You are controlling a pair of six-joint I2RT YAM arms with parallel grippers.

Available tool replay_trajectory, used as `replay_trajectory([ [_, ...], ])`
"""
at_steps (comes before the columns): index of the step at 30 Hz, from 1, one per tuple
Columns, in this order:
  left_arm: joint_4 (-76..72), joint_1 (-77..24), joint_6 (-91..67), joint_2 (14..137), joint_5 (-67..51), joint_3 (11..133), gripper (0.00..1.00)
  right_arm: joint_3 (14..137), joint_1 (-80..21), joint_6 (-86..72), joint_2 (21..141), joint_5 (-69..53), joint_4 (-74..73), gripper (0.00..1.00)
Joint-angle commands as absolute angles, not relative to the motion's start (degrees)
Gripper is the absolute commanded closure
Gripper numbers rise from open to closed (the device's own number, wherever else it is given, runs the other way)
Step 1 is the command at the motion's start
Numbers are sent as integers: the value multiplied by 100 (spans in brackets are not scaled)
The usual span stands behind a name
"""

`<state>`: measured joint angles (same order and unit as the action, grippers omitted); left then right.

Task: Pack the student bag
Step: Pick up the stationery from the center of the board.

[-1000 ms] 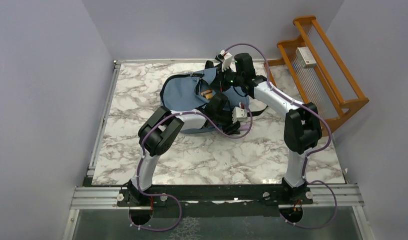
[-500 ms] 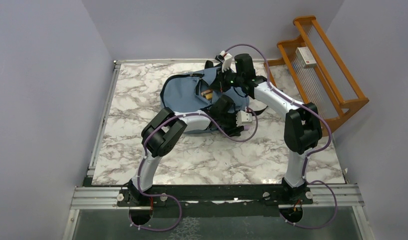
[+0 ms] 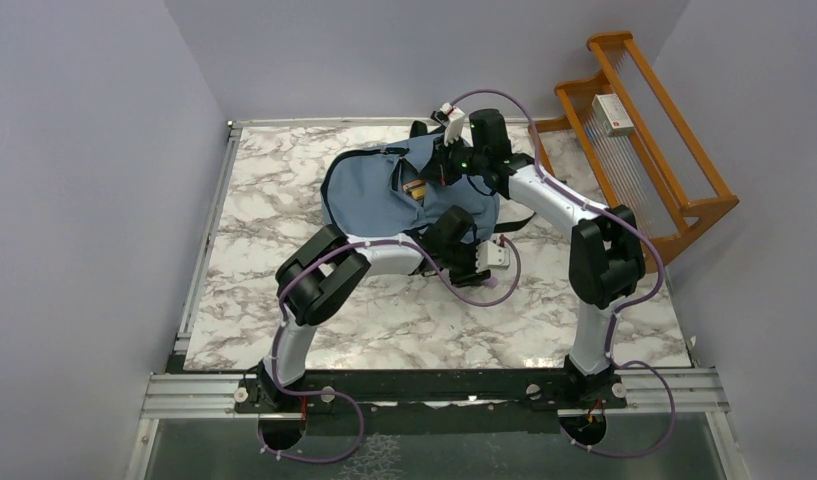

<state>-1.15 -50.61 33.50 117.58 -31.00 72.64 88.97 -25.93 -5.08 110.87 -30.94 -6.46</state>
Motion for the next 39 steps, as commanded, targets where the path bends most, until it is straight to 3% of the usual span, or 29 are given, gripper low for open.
replay_trajectory([
  [1, 520, -5115, 3456, 11569, -2774, 6865, 58, 8842, -2628, -529, 10802, -3183, -542, 99],
  [5, 663, -5122, 3556, 11505, -2552, 6726, 63, 8858, -2628, -533, 10801, -3189, -550, 99],
  [17, 727, -5120, 3079, 11040, -2830, 6770, 100, 8812, -2628, -571, 10675, -3190, -592, 99],
  [25, -156, -5095, 2746, 9984, -2576, 6047, 100, 8624, -2628, -806, 10479, -3092, -331, 99],
  [33, -1986, -4847, 1010, 8668, -2173, 4594, 100, 8515, -2628, -859, 10237, -2686, -131, 99],
  [39, -2215, -4618, -347, 7626, -714, 3908, 100, 8285, -2628, -940, 10012, -2356, 298, 99],
])
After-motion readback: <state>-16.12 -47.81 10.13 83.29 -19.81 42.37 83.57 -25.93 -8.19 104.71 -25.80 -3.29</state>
